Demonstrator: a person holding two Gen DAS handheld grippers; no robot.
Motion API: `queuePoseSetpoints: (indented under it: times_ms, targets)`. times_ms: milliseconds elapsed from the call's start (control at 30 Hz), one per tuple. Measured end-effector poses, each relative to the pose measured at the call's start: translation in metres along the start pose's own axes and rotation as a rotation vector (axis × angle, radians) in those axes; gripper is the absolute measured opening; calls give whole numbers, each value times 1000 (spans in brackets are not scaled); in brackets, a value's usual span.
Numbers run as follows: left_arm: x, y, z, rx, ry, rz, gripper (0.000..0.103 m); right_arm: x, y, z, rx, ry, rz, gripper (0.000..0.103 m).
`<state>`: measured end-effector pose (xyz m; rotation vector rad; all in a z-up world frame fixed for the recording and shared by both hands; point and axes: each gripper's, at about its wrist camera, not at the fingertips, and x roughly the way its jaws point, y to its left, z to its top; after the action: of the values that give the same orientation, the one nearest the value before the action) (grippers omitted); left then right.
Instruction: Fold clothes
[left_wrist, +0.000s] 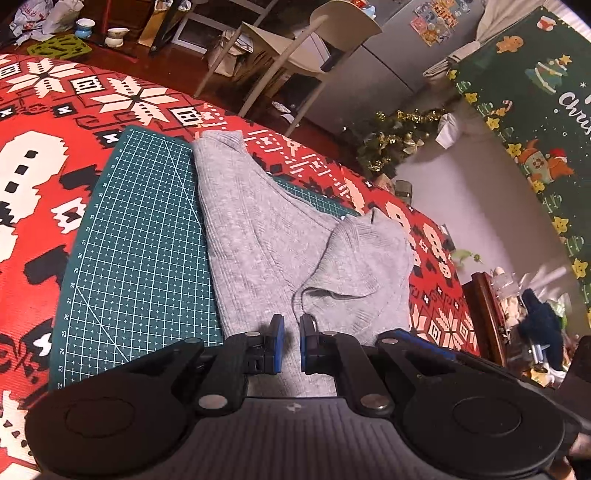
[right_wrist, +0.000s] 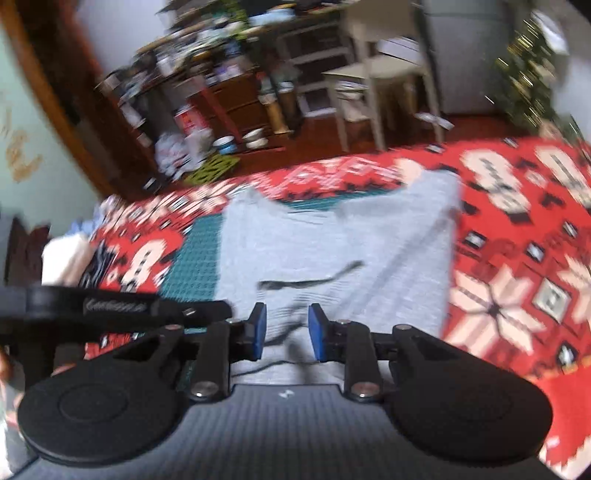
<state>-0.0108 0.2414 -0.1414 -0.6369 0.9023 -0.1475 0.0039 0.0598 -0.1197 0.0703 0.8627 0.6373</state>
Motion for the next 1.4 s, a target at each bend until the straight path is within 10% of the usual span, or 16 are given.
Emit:
queuePoseSetpoints:
  times_ms: [367,500,967,1133,1400]
  targets:
    - [-6,11,5,-40,-15,2,7,28,41,-16,-227,41,-104,25]
    - [-7,11,5,-31,-20,6,7,24,32,-13,-149,44,-80,3]
    - [4,19,3,-104,61,-84,16,15,13,-10,7,96,63,11]
    - [-4,6,0,1,35,-74,16,-16,-4,4,4,32,31,20]
    - [-23,-18,-11,240,-26,-73,23,-26,-36,-5,-123,167,-163,23]
